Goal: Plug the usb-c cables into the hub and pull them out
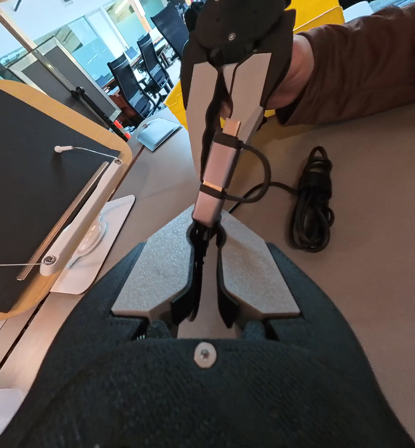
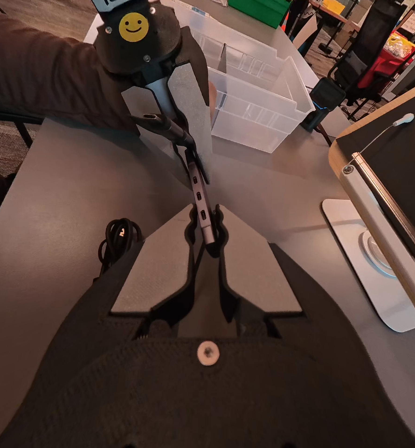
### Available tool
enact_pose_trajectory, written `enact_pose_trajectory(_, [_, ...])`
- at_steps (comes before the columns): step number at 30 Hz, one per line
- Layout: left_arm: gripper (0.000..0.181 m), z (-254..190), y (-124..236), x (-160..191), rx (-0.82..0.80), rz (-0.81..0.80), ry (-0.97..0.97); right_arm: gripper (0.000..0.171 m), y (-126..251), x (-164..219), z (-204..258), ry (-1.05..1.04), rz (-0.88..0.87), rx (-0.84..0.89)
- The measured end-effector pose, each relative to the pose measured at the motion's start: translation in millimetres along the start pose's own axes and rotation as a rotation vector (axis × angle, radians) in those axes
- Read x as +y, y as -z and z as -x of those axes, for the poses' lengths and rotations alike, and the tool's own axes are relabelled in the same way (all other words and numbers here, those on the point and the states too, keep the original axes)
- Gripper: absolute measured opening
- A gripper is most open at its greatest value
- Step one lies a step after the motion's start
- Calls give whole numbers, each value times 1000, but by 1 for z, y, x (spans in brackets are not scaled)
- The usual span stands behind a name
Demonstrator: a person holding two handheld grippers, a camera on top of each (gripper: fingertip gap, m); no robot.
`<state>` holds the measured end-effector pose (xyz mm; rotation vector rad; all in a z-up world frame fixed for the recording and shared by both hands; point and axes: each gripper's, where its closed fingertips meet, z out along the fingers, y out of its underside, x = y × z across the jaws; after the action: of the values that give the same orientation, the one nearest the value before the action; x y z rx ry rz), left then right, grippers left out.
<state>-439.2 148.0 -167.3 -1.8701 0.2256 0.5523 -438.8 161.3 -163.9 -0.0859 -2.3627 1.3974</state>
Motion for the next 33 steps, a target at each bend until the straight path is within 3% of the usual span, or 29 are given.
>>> enact_pose_trajectory(4, [8,3,2,-7,-33,-23,-38,13,0,3,-5,-17,5,20])
enact_pose_trajectory(13, [8,0,-1,-5,-72,17,-140,10,-20,35,-16,70,198,146])
enact_pose_trajectory(29, [15,6,-8,21,-113,122,-125,8,-20,29,-12,134,179,150])
enact_pose_trajectory(33, [8,5,-8,21,-108,146,-179,9,-20,26,-14,126,159,163])
